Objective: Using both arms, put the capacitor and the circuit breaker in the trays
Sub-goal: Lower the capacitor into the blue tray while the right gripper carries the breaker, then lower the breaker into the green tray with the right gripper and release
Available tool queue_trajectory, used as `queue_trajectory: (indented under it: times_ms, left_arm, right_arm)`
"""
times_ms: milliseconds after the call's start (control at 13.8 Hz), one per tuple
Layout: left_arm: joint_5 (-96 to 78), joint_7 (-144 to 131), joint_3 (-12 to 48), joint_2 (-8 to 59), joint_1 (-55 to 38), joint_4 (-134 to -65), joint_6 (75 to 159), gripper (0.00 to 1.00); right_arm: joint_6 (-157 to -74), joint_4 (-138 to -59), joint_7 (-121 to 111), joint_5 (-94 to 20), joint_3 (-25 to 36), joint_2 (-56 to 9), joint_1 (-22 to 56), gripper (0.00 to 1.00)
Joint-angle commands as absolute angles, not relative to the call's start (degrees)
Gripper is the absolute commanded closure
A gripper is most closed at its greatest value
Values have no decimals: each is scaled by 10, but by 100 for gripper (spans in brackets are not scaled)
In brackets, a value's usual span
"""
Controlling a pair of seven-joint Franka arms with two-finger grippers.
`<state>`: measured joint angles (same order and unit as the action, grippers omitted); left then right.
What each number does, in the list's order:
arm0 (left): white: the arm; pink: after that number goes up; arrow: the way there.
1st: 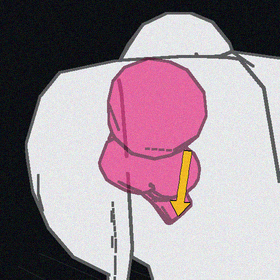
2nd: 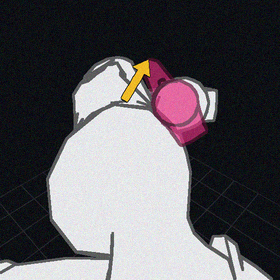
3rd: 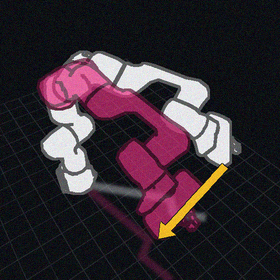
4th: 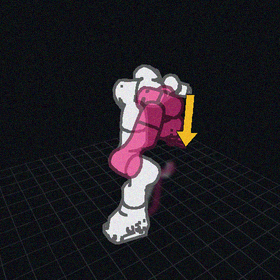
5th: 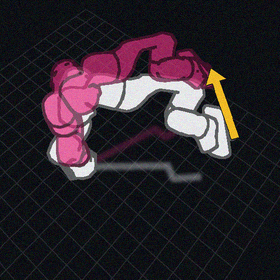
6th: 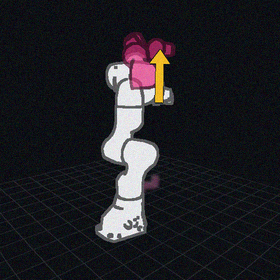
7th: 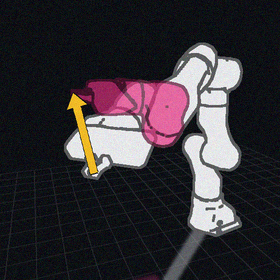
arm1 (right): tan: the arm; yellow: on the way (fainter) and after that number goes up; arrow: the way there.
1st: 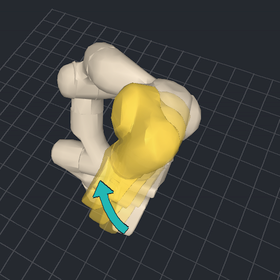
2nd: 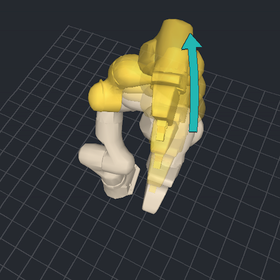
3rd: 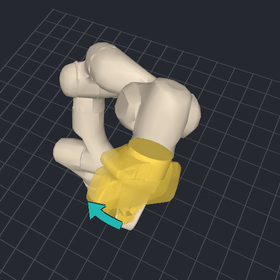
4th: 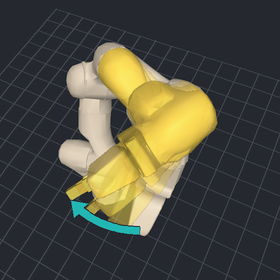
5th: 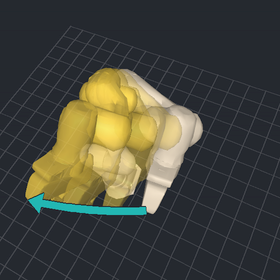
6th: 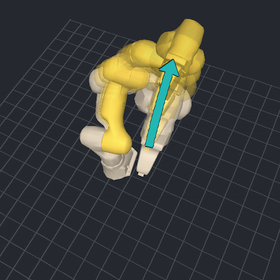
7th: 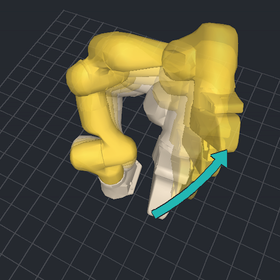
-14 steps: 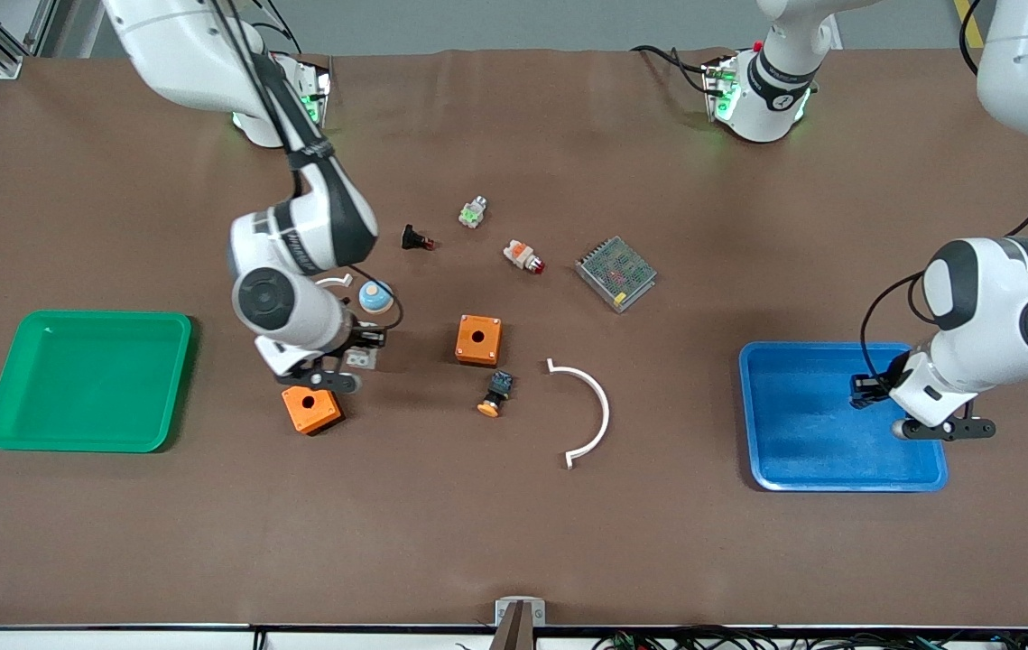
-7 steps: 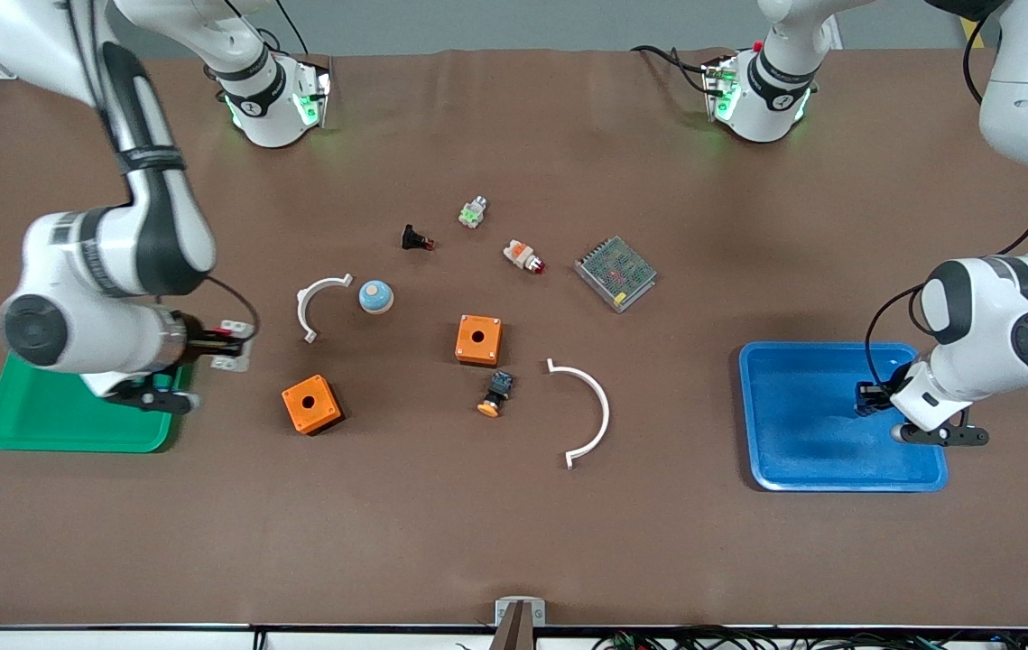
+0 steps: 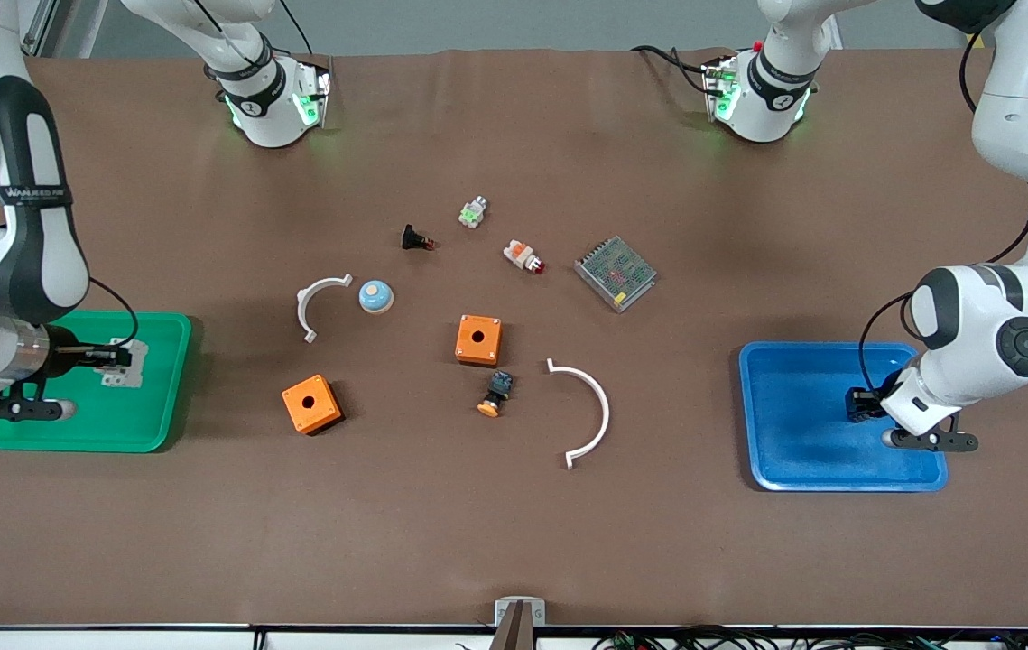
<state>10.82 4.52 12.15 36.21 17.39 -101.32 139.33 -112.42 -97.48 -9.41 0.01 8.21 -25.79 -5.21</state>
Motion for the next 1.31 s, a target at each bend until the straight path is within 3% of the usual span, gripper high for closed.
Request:
queue_trajectory:
  times_ms: [0,436,1017,1162,1235]
  left_arm:
    - [120,42,132,326,169,-996,1365,0]
    - [97,39,185,205,171,-912,1161,0]
    - [25,-7,189,97,171,-831,975,0]
    - [25,-6,192,83,169,-815,945,0]
    - [25,-5,197,77,169,-813,944,0]
  right_arm:
    - [-1155,-969,-134,18,70,-290,-90,80]
    - [-1213,-969,-227,17,70,-341,-142,79]
    - [-1237,-971,-229,9,69,-352,-168,78]
    - [-1237,-971,-229,6,69,-352,-167,65]
    - [-1237,-970,-227,6,69,-352,-164,31]
